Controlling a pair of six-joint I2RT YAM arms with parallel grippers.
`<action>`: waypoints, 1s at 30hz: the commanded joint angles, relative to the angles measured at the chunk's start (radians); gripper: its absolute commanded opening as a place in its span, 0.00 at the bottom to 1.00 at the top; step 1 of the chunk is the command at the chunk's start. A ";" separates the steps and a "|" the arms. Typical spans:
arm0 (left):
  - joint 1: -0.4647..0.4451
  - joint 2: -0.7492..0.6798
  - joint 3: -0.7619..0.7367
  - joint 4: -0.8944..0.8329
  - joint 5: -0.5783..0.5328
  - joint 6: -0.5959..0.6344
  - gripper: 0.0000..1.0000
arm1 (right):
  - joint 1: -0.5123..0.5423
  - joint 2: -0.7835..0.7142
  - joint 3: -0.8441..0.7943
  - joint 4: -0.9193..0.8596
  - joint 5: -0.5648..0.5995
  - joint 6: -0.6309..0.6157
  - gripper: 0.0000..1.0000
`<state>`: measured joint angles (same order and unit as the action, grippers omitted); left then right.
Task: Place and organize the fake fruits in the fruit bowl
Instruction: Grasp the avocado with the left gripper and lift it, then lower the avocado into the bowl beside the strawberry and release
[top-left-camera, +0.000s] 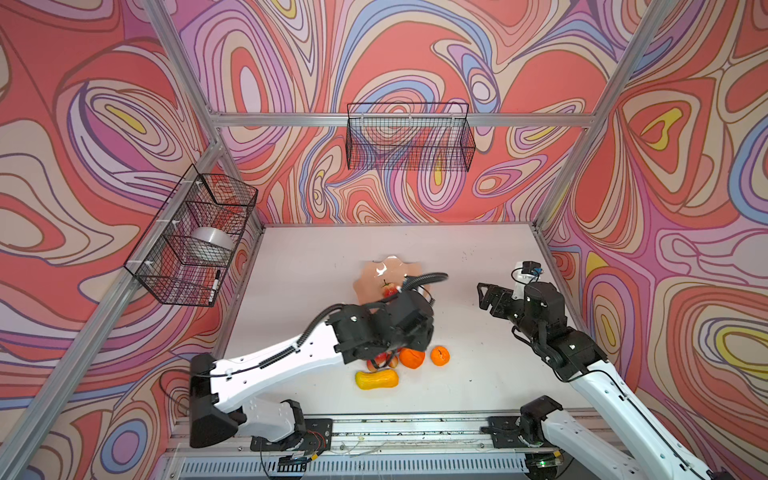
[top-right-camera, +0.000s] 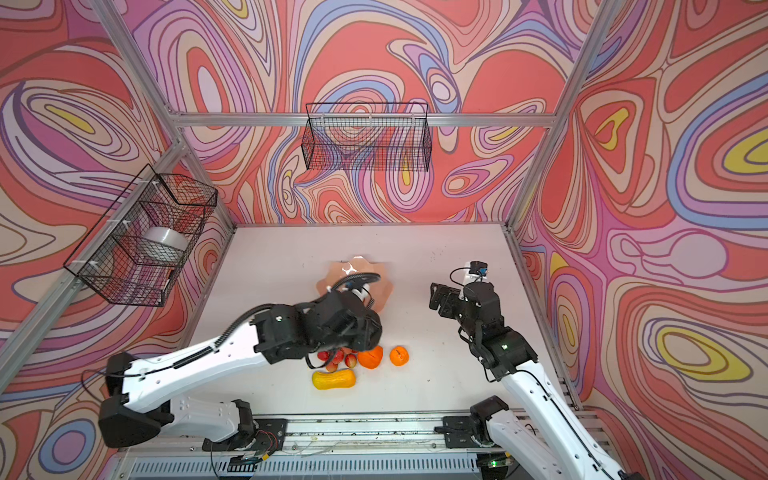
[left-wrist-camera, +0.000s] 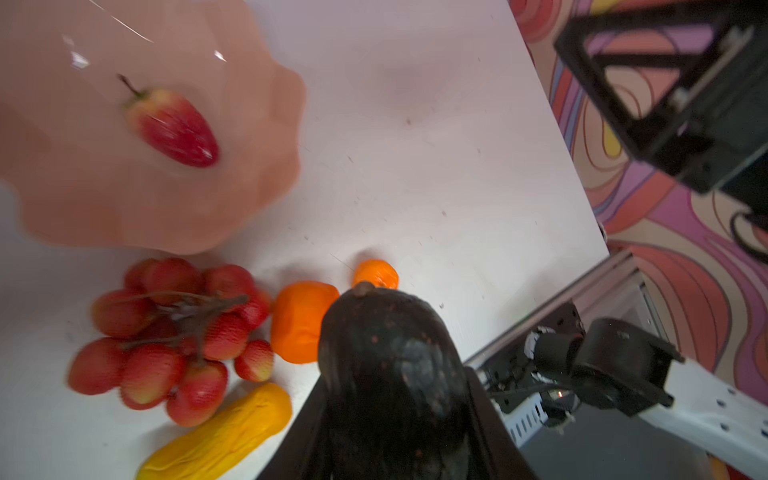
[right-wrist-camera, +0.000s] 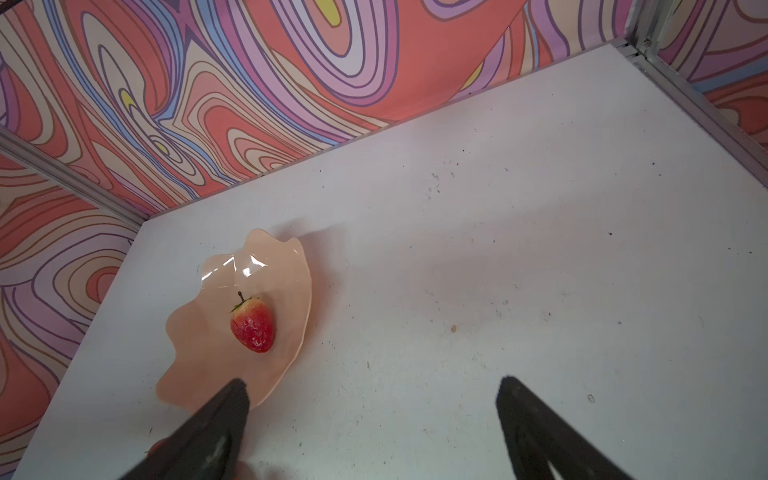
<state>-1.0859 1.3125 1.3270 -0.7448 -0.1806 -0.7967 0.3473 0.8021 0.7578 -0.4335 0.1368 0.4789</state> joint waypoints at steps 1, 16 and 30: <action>0.142 -0.057 -0.074 -0.085 -0.025 0.116 0.28 | -0.004 0.037 0.020 -0.028 -0.011 0.015 0.97; 0.600 0.398 0.044 0.157 0.274 0.295 0.29 | -0.004 0.174 -0.026 0.035 -0.019 0.057 0.96; 0.638 0.642 0.181 0.119 0.279 0.262 0.49 | -0.005 0.158 -0.033 -0.041 0.010 0.082 0.95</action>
<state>-0.4480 1.9392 1.4815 -0.6037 0.0898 -0.5274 0.3473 0.9733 0.7395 -0.4427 0.1226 0.5560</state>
